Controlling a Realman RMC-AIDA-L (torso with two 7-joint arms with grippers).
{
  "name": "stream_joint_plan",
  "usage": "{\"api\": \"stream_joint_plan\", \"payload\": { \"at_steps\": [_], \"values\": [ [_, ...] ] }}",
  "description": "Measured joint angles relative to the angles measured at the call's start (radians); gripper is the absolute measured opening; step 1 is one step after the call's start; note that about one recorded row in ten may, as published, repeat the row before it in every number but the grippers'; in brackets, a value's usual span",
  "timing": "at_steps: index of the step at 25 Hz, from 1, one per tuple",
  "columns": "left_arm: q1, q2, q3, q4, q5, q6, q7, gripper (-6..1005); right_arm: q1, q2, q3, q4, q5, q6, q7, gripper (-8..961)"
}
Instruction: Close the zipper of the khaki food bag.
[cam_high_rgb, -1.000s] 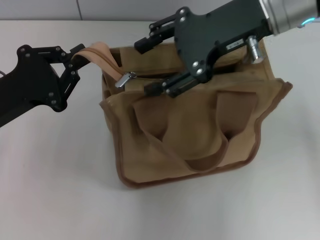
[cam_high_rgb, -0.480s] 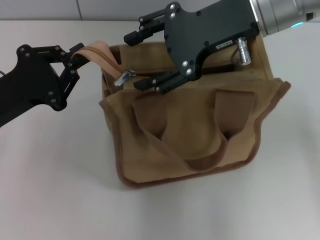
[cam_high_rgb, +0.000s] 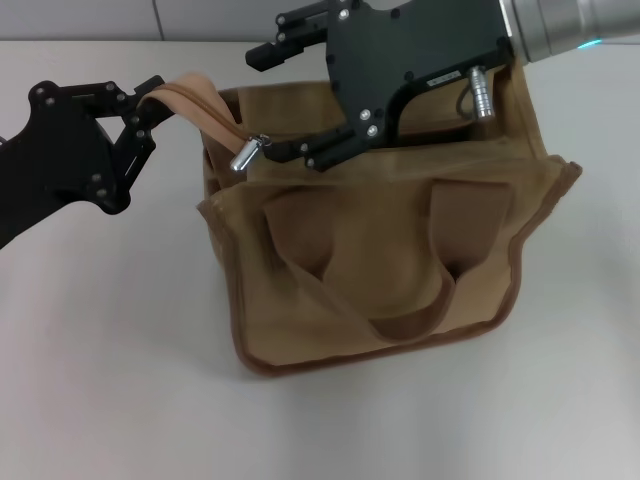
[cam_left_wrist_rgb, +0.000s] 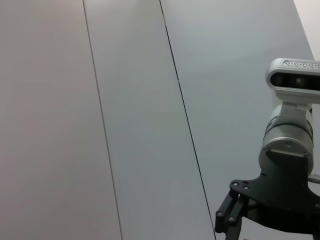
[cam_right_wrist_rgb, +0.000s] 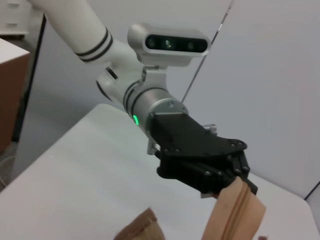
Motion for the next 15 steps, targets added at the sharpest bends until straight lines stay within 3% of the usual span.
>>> {"api": "stream_joint_plan", "payload": {
  "at_steps": [15],
  "values": [
    [-0.017, 0.000, 0.000, 0.000, -0.004, -0.005, -0.040, 31, -0.073, 0.002, -0.148, -0.063, 0.057, 0.104, -0.075, 752]
  ]
}}
